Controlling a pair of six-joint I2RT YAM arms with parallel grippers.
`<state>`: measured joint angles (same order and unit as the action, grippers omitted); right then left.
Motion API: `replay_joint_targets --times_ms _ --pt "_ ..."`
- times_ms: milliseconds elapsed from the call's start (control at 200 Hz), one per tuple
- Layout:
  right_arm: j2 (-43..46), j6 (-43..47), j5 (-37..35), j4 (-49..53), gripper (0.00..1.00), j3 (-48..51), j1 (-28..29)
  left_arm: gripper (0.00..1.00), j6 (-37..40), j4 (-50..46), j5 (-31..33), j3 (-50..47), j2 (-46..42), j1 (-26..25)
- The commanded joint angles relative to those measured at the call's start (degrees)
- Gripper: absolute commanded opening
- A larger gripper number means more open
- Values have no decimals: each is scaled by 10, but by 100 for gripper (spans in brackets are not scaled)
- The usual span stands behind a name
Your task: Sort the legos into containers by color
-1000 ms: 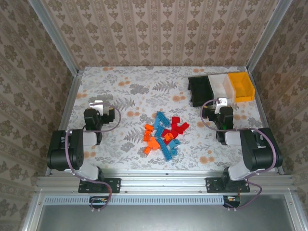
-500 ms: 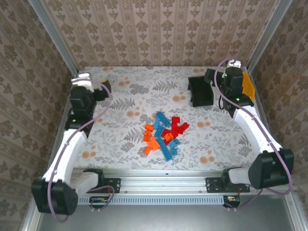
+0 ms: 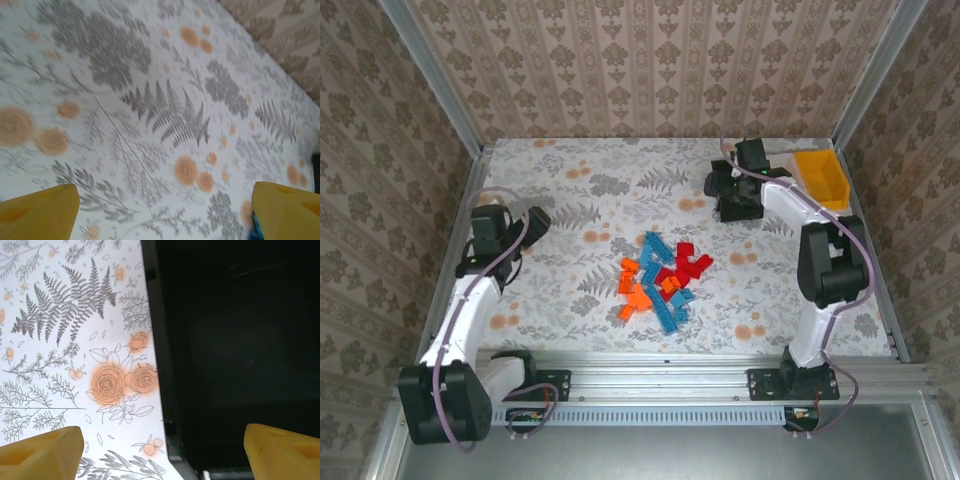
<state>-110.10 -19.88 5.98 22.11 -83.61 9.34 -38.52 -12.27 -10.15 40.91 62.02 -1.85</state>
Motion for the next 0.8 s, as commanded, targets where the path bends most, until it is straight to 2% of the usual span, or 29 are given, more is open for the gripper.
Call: replay_joint_targets --times_ms 0,240,310,410,560,655,800 --pt "-34 14 58 24 85 -52 28 91 -7 16 -54 24 16 -38" --pt "-96 21 75 27 83 -120 107 92 3 21 -47 62 70 -88" --pt "-114 20 103 23 82 -146 137 92 -4 34 -42 64 85 -108" --pt "-100 7 128 -3 81 -141 159 92 -5 41 -27 79 114 -140" --pt "1 -43 136 -69 80 -63 133 90 2 51 -22 120 166 -175" --pt "75 -52 102 -58 79 -28 101 87 20 55 -30 167 218 -200" --pt "168 -51 29 -31 74 58 38 79 53 25 -41 289 337 -239"
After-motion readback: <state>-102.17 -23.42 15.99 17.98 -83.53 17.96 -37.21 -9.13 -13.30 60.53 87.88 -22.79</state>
